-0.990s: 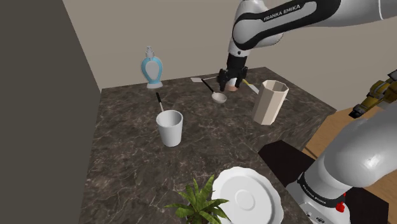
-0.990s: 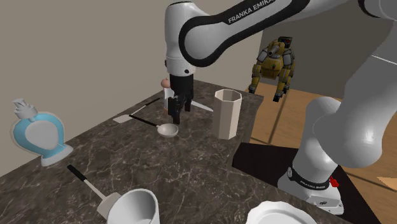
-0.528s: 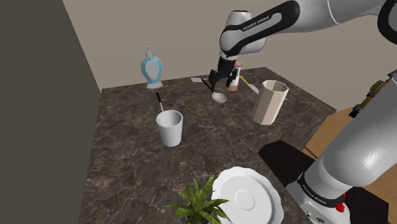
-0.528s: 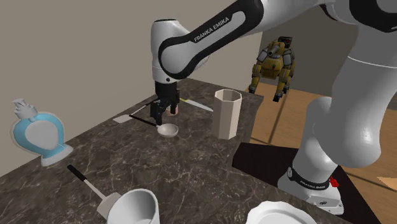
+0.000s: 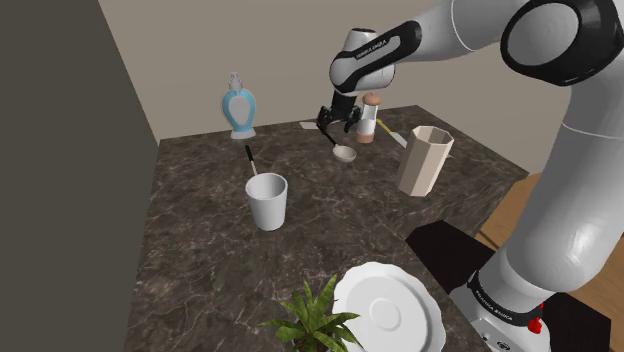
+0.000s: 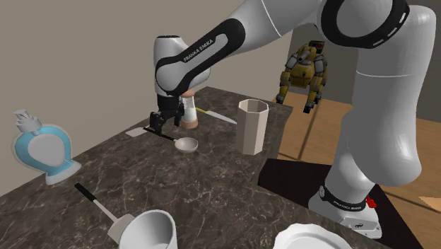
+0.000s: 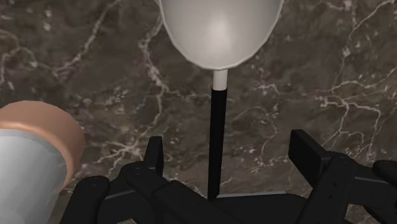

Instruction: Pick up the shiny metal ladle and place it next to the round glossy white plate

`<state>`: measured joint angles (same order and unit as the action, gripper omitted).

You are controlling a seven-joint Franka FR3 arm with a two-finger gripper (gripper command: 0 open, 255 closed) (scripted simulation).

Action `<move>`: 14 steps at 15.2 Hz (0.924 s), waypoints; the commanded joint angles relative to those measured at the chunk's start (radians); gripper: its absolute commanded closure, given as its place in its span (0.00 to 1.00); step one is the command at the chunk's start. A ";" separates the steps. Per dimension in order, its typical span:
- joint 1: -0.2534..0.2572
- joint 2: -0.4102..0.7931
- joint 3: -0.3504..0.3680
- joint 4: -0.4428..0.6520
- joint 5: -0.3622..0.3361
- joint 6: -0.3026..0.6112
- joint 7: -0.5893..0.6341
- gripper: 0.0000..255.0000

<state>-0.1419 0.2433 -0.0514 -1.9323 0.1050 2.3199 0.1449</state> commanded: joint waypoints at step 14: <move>-0.003 0.105 0.003 0.030 0.013 0.083 -0.001 0.00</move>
<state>-0.1449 0.3478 -0.0488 -1.9022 0.1184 2.4029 0.1443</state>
